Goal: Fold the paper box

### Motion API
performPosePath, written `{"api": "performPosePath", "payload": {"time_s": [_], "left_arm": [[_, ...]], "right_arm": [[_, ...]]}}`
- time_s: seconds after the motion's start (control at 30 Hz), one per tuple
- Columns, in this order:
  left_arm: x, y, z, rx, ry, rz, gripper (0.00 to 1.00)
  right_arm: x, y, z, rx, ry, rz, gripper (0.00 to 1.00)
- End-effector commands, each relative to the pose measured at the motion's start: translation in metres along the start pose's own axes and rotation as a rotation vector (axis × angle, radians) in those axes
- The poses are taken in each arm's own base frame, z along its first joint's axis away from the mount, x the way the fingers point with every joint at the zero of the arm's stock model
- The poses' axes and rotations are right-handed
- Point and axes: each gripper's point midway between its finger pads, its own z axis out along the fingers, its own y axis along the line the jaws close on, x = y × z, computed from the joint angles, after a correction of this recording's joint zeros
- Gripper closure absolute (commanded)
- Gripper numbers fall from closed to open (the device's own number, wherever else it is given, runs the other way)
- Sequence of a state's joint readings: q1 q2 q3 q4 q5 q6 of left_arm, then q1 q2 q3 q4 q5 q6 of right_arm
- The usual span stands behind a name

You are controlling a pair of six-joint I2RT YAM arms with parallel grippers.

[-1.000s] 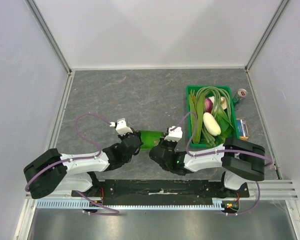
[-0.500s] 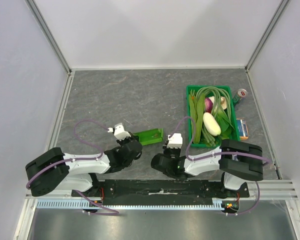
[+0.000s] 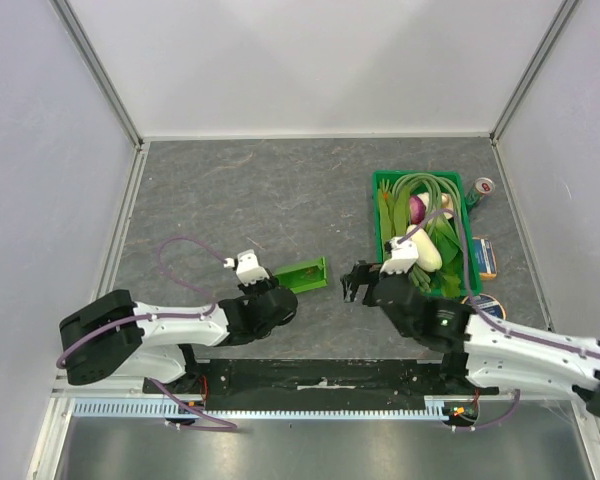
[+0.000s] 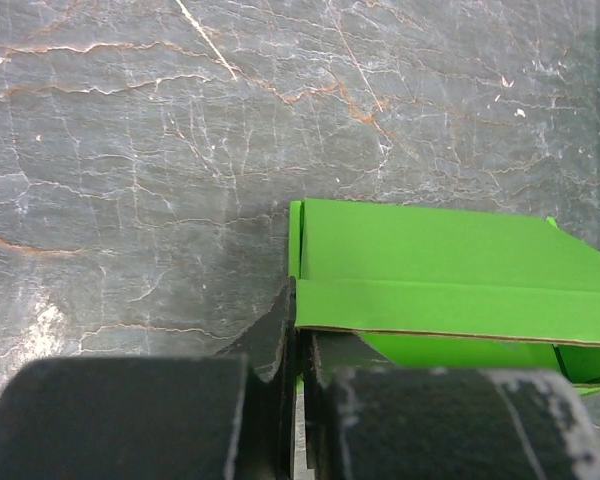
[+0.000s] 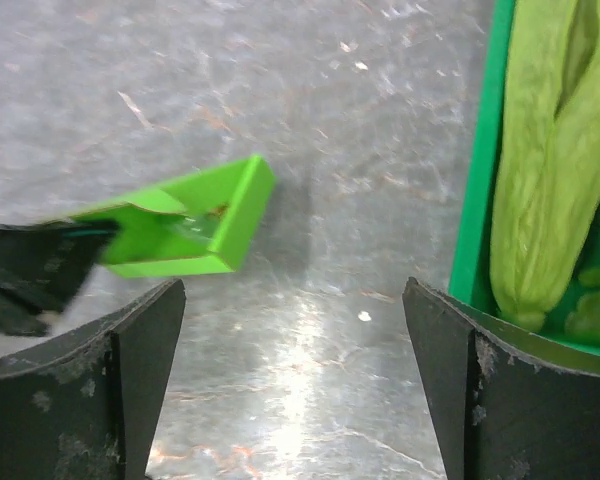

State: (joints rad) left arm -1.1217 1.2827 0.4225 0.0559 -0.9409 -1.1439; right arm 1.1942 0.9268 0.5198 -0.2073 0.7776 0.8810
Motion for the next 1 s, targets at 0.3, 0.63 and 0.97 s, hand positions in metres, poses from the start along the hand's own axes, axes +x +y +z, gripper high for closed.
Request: {"api": "performPosePath", "payload": {"time_s": [0.3, 0.63, 0.97], "left_arm": [[0.024, 0.025, -0.002, -0.158, 0.048, 0.164, 0.98], [0.024, 0.012, -0.002, -0.179, 0.04, 0.173, 0.98], [0.029, 0.004, -0.001, -0.173, 0.042, 0.181, 0.98]], "right_arm": [[-0.045, 0.084, 0.03, -0.392, 0.469, 0.454, 0.07], [-0.031, 0.068, 0.04, -0.277, 0.427, 0.773, 0.16], [-0.036, 0.084, 0.063, -0.323, 0.379, 0.956, 0.42]]}}
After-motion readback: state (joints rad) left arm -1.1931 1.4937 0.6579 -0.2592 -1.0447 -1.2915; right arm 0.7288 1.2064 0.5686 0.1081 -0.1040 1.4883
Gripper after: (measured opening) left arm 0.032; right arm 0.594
